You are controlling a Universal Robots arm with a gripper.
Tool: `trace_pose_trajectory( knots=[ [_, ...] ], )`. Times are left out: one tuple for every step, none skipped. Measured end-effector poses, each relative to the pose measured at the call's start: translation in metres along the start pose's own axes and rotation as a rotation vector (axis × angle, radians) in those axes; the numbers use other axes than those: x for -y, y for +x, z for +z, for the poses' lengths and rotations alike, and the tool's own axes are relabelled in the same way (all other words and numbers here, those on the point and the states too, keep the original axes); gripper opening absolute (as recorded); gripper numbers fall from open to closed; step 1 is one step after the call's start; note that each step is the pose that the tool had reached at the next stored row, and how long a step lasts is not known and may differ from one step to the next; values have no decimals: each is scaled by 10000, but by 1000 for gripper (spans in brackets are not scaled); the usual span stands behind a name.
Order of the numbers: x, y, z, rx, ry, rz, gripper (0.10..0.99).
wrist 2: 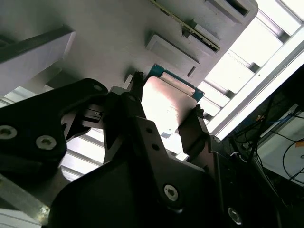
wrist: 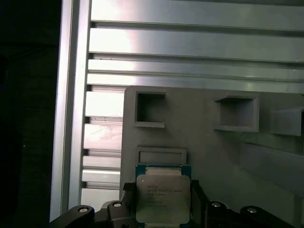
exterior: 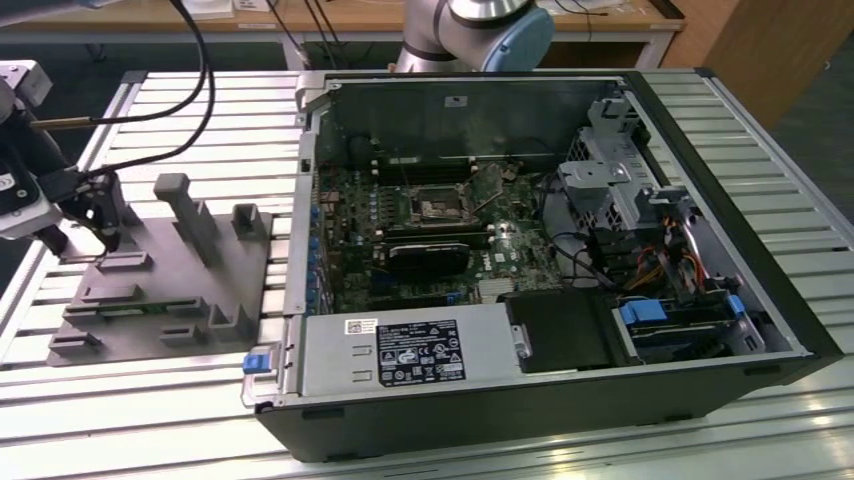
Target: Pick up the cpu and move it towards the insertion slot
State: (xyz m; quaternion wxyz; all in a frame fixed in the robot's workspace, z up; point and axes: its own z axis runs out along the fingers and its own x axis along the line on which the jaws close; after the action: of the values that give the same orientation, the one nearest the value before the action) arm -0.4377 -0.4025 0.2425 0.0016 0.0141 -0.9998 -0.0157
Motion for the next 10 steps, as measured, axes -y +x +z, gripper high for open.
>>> trace_pose_trajectory(
  knots=[
    [0,0,-9,0,0,0,545],
    [-1,0,-19,0,0,0,545],
    [-1,0,-30,0,0,0,545],
    [-1,0,-40,0,1,0,545],
    [-2,0,-51,0,0,0,545],
    [-2,0,-62,0,0,0,545],
    [-2,0,-73,1,0,0,545],
    [-3,0,-84,0,0,0,545],
    [-3,0,-97,-1,0,0,545],
    [-3,0,-107,0,0,0,545]
  ],
)
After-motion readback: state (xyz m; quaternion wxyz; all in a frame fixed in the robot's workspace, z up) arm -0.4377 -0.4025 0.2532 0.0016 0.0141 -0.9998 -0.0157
